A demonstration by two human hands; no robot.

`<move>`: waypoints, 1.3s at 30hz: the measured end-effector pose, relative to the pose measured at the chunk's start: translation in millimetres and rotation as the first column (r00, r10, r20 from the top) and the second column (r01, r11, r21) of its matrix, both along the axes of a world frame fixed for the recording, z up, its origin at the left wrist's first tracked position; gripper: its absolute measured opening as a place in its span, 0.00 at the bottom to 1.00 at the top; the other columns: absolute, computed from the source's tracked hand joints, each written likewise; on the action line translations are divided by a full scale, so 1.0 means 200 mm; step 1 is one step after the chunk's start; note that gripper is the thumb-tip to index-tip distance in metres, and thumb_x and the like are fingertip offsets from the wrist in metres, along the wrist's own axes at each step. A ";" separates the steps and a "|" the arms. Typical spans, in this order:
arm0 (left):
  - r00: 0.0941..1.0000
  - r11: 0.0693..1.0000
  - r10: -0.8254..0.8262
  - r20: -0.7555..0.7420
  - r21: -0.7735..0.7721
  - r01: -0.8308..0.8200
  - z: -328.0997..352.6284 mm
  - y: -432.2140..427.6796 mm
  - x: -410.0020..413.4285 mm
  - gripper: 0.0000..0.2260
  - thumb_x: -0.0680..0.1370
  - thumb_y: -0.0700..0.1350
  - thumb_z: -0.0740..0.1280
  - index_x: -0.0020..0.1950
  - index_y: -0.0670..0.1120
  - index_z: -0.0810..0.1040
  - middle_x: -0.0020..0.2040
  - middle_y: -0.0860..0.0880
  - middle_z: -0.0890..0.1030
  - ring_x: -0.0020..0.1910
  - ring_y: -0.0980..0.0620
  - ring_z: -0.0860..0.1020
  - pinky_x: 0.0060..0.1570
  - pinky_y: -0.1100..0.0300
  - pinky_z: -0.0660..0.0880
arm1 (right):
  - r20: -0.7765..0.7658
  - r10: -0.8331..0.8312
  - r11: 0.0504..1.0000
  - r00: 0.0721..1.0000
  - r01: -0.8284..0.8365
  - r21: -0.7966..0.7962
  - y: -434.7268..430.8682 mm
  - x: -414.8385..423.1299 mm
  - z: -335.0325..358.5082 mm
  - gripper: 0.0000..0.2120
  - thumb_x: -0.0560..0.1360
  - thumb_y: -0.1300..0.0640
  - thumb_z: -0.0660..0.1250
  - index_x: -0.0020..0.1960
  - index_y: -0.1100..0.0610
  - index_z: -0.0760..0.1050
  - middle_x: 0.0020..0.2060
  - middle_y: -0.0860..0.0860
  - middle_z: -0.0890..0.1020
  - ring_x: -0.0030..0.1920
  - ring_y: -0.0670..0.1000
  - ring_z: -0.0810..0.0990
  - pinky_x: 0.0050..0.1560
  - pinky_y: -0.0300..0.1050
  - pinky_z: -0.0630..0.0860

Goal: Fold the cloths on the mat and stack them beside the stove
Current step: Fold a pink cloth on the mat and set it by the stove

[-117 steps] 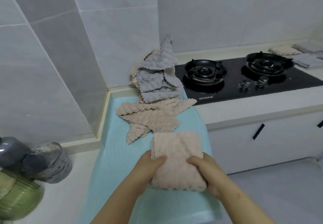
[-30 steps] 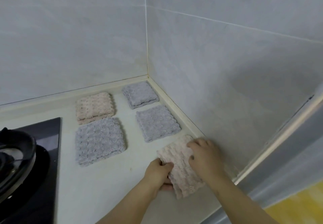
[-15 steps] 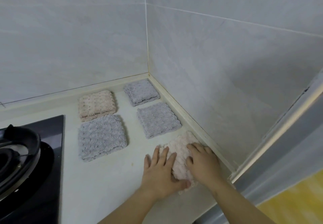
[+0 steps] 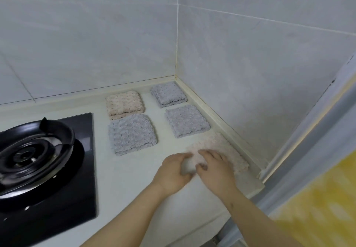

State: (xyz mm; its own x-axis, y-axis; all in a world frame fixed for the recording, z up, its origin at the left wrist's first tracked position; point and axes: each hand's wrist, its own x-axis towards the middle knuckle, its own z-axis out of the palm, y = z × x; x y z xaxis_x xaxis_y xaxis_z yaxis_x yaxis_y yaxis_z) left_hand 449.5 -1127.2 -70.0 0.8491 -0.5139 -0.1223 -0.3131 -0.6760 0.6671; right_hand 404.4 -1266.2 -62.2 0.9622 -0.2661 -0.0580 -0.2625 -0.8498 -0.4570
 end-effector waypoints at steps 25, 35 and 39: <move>-0.046 -0.059 0.997 -0.063 -0.218 -0.974 0.21 2.51 -1.95 0.11 0.79 0.45 0.60 0.59 0.51 0.78 0.53 0.55 0.79 0.50 0.58 0.75 0.47 0.66 0.70 | 0.085 0.951 0.266 0.299 -0.924 0.276 2.76 -1.15 0.12 0.15 0.77 0.54 0.60 0.63 0.49 0.73 0.62 0.45 0.75 0.64 0.47 0.69 0.64 0.40 0.66; -0.307 -0.316 0.949 -0.073 -0.225 -0.922 0.25 3.36 -2.21 0.10 0.79 0.44 0.60 0.57 0.50 0.78 0.50 0.56 0.77 0.49 0.57 0.75 0.48 0.64 0.69 | 0.107 0.993 0.012 0.050 -0.945 0.328 3.81 -1.36 0.11 0.13 0.78 0.53 0.60 0.62 0.50 0.74 0.61 0.46 0.76 0.60 0.47 0.73 0.58 0.40 0.71; -0.344 -0.355 0.935 -0.088 -0.221 -0.908 0.28 3.72 -2.18 0.10 0.78 0.44 0.61 0.57 0.50 0.78 0.50 0.56 0.77 0.49 0.58 0.74 0.49 0.66 0.68 | 0.109 0.991 0.033 0.078 -0.931 0.364 4.22 -1.31 0.12 0.15 0.78 0.53 0.60 0.63 0.49 0.71 0.62 0.47 0.75 0.62 0.49 0.72 0.61 0.44 0.71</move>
State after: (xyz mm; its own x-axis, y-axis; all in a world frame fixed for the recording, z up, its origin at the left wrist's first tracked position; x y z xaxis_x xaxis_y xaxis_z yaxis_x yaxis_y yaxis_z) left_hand 13.2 -382.5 -14.7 0.2038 0.9757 -0.0801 0.5634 -0.0500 0.8246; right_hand 142.6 -422.6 -37.4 0.3020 0.9522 -0.0453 0.6077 -0.2289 -0.7605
